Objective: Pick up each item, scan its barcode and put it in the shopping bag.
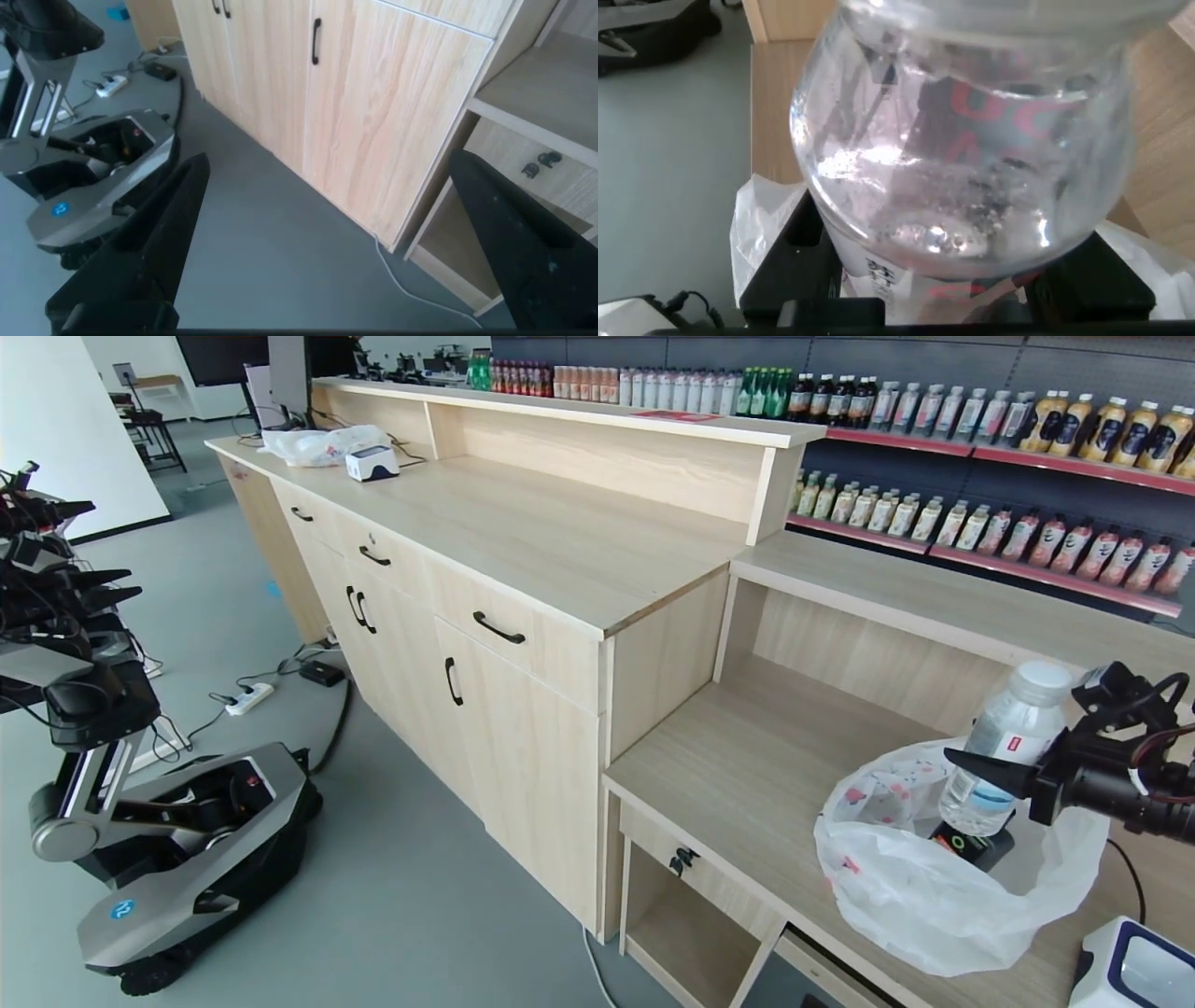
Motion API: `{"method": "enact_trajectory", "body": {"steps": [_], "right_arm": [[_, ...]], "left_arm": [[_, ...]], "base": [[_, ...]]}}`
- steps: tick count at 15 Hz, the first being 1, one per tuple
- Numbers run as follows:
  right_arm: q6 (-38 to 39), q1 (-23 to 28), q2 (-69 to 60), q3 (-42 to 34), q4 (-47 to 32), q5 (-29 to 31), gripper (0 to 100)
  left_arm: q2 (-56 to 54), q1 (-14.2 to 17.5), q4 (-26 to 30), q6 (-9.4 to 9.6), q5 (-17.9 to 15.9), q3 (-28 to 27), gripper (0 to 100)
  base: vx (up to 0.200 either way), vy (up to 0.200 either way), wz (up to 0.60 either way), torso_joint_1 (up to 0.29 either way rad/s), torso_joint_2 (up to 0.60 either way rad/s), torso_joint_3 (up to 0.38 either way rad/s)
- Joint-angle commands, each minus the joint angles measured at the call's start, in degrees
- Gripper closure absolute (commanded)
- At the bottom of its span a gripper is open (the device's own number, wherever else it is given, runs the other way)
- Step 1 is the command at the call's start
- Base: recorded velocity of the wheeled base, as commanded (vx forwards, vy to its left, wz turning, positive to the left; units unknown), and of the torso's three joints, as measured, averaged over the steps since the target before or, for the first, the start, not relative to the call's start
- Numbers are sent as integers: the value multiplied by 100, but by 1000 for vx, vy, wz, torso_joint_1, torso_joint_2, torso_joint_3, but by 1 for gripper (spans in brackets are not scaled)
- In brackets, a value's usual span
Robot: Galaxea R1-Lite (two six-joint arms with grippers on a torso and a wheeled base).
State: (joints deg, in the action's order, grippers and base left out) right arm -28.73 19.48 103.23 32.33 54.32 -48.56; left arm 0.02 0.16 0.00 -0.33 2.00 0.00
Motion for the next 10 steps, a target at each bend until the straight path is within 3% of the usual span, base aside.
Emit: {"method": "enact_trajectory", "body": {"steps": [1, 10], "right_arm": [[-9, 144, 312, -51, -9, -5, 100], [-124, 311, 1015, -69, 202, -181, 100]], "left_arm": [[-2, 2, 0, -2, 2, 0, 0], [-2, 2, 0, -2, 2, 0, 0]], "base": [[0, 0, 0, 0, 0, 0], [0, 0, 0, 0, 0, 0]]}}
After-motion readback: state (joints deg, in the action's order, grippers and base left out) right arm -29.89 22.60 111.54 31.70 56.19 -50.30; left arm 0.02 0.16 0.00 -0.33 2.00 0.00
